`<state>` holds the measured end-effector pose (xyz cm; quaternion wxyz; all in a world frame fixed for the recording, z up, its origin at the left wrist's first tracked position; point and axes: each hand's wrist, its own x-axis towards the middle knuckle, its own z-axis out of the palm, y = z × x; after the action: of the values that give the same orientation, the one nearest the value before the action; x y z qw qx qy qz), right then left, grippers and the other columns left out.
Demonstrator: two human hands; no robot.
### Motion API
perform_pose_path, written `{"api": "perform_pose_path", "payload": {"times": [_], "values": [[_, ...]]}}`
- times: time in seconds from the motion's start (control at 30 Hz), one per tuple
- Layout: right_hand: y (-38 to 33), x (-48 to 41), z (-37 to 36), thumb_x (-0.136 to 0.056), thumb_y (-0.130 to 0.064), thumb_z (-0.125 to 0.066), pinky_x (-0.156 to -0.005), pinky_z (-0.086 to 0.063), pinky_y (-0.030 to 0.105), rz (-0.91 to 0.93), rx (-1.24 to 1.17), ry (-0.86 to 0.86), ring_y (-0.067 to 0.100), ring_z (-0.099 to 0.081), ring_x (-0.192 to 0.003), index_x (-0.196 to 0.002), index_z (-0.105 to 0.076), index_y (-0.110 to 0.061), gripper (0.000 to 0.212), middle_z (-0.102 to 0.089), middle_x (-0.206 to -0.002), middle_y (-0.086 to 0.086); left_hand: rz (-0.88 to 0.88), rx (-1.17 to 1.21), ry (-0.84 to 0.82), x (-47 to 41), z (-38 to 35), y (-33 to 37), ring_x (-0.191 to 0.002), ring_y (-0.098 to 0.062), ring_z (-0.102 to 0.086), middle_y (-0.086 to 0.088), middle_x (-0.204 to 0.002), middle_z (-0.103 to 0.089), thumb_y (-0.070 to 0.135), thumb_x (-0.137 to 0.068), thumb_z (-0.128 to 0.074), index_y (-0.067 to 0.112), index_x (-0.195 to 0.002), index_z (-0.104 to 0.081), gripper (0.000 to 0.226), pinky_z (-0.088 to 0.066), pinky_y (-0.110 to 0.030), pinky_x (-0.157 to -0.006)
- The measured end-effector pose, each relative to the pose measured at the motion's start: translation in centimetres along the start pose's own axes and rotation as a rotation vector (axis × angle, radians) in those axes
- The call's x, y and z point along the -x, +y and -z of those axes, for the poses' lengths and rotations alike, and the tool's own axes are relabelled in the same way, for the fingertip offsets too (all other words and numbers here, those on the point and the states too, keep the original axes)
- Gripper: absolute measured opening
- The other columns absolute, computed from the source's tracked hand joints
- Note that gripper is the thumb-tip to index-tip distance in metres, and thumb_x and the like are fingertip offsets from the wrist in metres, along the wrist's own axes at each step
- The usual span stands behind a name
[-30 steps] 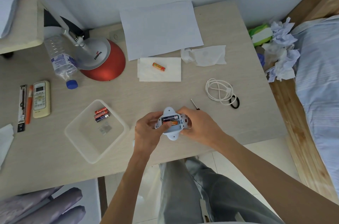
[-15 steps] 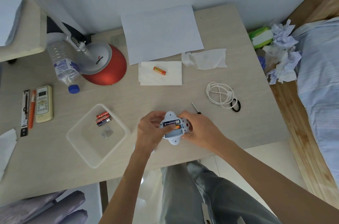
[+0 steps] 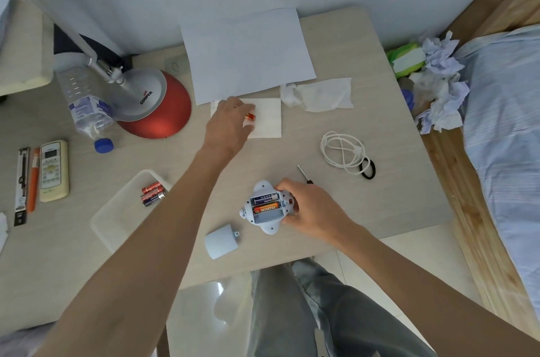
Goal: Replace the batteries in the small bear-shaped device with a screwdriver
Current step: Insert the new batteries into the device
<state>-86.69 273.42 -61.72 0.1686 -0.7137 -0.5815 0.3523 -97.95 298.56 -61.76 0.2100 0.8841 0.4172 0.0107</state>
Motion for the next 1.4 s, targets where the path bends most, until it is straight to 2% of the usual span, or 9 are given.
{"api": "perform_pose_path", "payload": {"times": [0.17,0.33,0.53,0.67,0.73,0.87,1.0,1.13,1.4], "values": [[0.1,0.1,-0.2,-0.084,-0.025,-0.082,-0.07,-0.06,0.032,0.001,0.0,0.015,0.007,-0.066,-0.078,-0.116,-0.054,-0.031,0.043,-0.071,-0.096,-0.013,-0.007,-0.004,0.02,-0.7,0.3,-0.9,-0.115,-0.027,-0.057,-0.003,-0.113,-0.059,0.023,-0.099,-0.075,0.022,-0.116,-0.075,0.017,-0.053,-0.044,-0.081],[0.2,0.1,-0.2,-0.085,-0.023,-0.082,-0.07,-0.058,0.029,-0.002,-0.007,0.016,0.006,-0.065,-0.08,-0.116,-0.053,-0.031,0.043,-0.069,-0.096,-0.015,-0.012,0.065,0.025,0.6,0.5,-1.3,-0.105,-0.025,-0.061,-0.001,-0.107,-0.063,0.023,-0.099,-0.075,0.021,-0.108,-0.073,0.01,-0.056,-0.048,-0.083],[0.3,0.1,-0.3,-0.086,-0.026,-0.082,-0.069,-0.057,0.028,0.0,-0.009,0.012,0.007,-0.065,-0.079,-0.116,-0.053,-0.031,0.042,-0.07,-0.096,-0.013,-0.011,0.335,0.046,5.6,1.3,1.0,-0.092,-0.017,-0.066,0.004,-0.1,-0.071,0.024,-0.099,-0.076,0.023,-0.109,-0.076,0.01,-0.058,-0.046,-0.087],[0.3,0.0,-0.2,-0.085,-0.032,-0.084,-0.067,-0.055,0.027,0.009,0.003,0.003,0.006,-0.063,-0.076,-0.116,-0.054,-0.031,0.043,-0.069,-0.094,-0.014,0.049,0.519,0.047,10.0,1.8,3.3,-0.09,-0.014,-0.067,0.005,-0.098,-0.072,0.023,-0.099,-0.078,0.023,-0.126,-0.075,0.027,-0.058,-0.036,-0.086],[0.3,0.1,-0.2,-0.086,-0.033,-0.084,-0.066,-0.048,0.02,0.013,0.0,0.006,0.004,-0.061,-0.076,-0.118,-0.054,-0.03,0.045,-0.069,-0.095,-0.014,0.028,0.545,0.011,12.1,1.7,4.1,-0.091,-0.012,-0.066,0.008,-0.098,-0.071,0.023,-0.101,-0.076,0.027,-0.135,-0.071,0.036,-0.057,-0.032,-0.086],[0.3,0.1,-0.3,-0.085,-0.035,-0.085,-0.064,-0.038,0.011,0.021,0.011,0.017,0.002,-0.057,-0.076,-0.122,-0.053,-0.031,0.049,-0.063,-0.094,-0.018,-0.067,0.485,-0.045,16.0,0.8,4.5,-0.093,-0.013,-0.061,0.01,-0.097,-0.065,0.026,-0.104,-0.07,0.034,-0.131,-0.071,0.027,-0.056,-0.037,-0.085],[0.2,0.4,-0.6,-0.084,-0.033,-0.083,-0.065,-0.048,0.025,0.006,0.012,0.039,0.009,-0.061,-0.074,-0.115,-0.051,-0.03,0.045,-0.064,-0.09,-0.014,-0.057,0.457,-0.067,18.4,-0.2,4.2,-0.097,-0.013,-0.058,0.014,-0.104,-0.064,0.037,-0.099,-0.066,0.044,-0.121,-0.061,0.024,-0.054,-0.037,-0.083],[0.3,0.3,-0.7,-0.084,-0.033,-0.081,-0.067,-0.056,0.036,-0.017,-0.008,0.032,0.013,-0.062,-0.073,-0.11,-0.051,-0.031,0.04,-0.065,-0.086,-0.01,-0.072,0.436,-0.06,19.3,-1.4,3.8,-0.095,-0.012,-0.056,0.017,-0.106,-0.063,0.031,-0.1,-0.074,0.044,-0.121,-0.062,0.027,-0.056,-0.041,-0.08],[0.2,0.0,-0.7,-0.083,-0.038,-0.081,-0.067,-0.057,0.04,-0.011,-0.026,0.021,0.012,-0.062,-0.073,-0.109,-0.049,-0.033,0.042,-0.064,-0.085,-0.009,-0.133,0.274,0.034,19.1,-2.3,3.6,-0.089,-0.013,-0.053,0.018,-0.101,-0.065,0.024,-0.096,-0.082,0.031,-0.118,-0.071,0.025,-0.055,-0.039,-0.067]]}}
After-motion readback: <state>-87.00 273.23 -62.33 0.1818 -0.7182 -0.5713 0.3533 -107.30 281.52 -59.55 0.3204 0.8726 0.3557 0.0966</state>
